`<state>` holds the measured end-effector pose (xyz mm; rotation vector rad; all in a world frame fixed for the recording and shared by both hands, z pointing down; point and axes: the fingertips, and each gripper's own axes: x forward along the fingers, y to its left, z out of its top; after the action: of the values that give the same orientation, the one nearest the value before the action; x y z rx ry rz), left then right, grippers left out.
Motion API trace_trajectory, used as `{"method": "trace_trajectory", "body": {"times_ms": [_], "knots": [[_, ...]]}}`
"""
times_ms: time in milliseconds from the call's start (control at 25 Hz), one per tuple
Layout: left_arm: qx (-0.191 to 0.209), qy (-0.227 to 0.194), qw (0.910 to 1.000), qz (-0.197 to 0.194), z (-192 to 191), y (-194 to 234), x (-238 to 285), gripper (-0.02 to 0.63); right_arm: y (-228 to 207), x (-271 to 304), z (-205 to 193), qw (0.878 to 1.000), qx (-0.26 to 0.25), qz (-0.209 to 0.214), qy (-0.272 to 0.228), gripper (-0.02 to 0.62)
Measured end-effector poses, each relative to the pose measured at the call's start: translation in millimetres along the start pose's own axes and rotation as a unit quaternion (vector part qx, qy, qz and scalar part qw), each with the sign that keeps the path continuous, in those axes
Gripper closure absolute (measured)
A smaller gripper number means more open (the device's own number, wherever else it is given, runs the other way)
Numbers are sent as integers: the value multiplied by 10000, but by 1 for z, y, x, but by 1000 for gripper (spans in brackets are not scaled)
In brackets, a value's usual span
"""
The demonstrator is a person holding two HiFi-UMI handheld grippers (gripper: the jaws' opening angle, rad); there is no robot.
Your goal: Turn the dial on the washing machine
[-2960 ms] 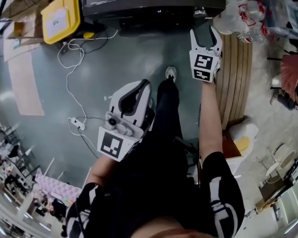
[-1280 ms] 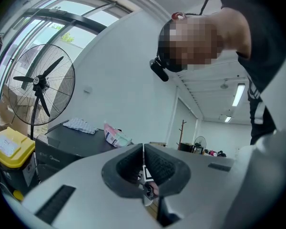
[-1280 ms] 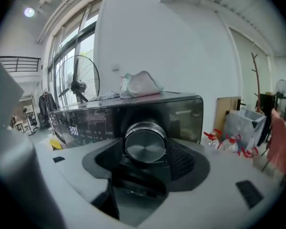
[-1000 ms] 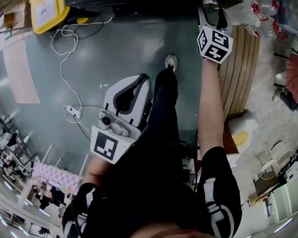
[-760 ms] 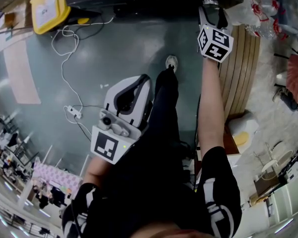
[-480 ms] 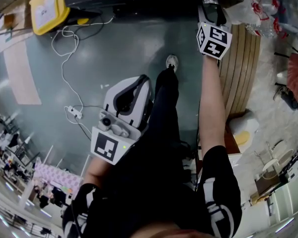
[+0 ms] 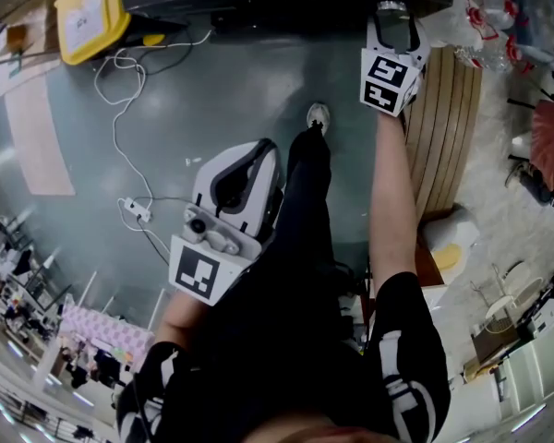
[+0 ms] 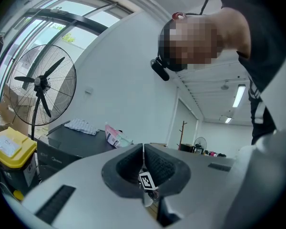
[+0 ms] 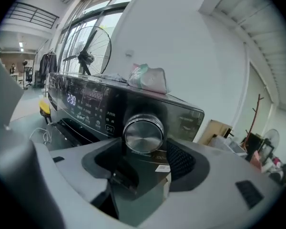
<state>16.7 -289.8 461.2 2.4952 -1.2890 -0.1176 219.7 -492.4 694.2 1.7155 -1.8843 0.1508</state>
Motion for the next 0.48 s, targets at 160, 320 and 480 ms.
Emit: {"method": "trace_trajectory", "body": {"times_ms": [160,320,480], "knots": [[43,-202,9998,-52,18,-8,-24,577,10,-39,-3,9990,407,169,100,290],[88,-331,9994,-70,35,-22,-44,578,13,-95,-5,9935,1045,429,126,390],[236,-453,9986,-122,85,-43,-111,578,38,-207,42,9905,1235,596,-104,495]]}}
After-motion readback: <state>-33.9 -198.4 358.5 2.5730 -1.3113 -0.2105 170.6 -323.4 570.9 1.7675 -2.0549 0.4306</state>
